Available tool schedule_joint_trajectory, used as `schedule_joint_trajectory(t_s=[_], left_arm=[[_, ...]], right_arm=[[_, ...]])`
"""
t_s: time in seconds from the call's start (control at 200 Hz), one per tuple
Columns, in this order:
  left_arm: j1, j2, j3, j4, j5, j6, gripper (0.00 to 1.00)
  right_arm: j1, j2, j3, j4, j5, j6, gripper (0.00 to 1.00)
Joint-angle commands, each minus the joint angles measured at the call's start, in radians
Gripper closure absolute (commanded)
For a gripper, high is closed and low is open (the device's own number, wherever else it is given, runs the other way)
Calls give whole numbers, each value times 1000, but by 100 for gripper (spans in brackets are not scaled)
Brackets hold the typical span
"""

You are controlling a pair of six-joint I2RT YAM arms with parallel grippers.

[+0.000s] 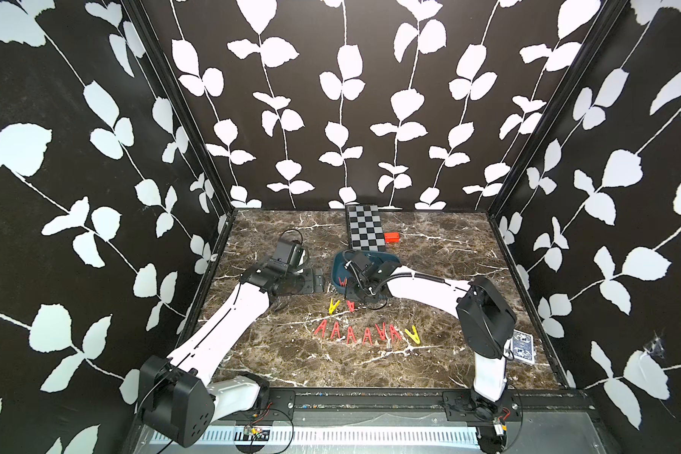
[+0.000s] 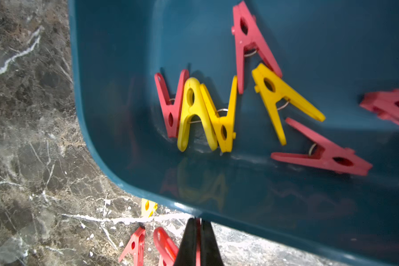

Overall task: Take the clothespins out of the storage box
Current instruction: Place the clothespin at the center of the board.

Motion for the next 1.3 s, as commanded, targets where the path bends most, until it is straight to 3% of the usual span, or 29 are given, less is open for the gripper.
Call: schedule_joint_trajectory(t_s=[0.0,0.805,1.015,1.295], left_arm=[[6,-26,-25,-23,2,-8,1],[12,-80,-60,-56,-13,-18,1],[13,-78,-64,-51,-8,-20,1],[13,-59,-48,-32,5,-9,1]], right_arm=[[11,-7,20,-4,43,44,98],[45,108,11,-1,97,125,92],[44,113,22,5,82,117,76],[45,33,23,10,87,81,65]])
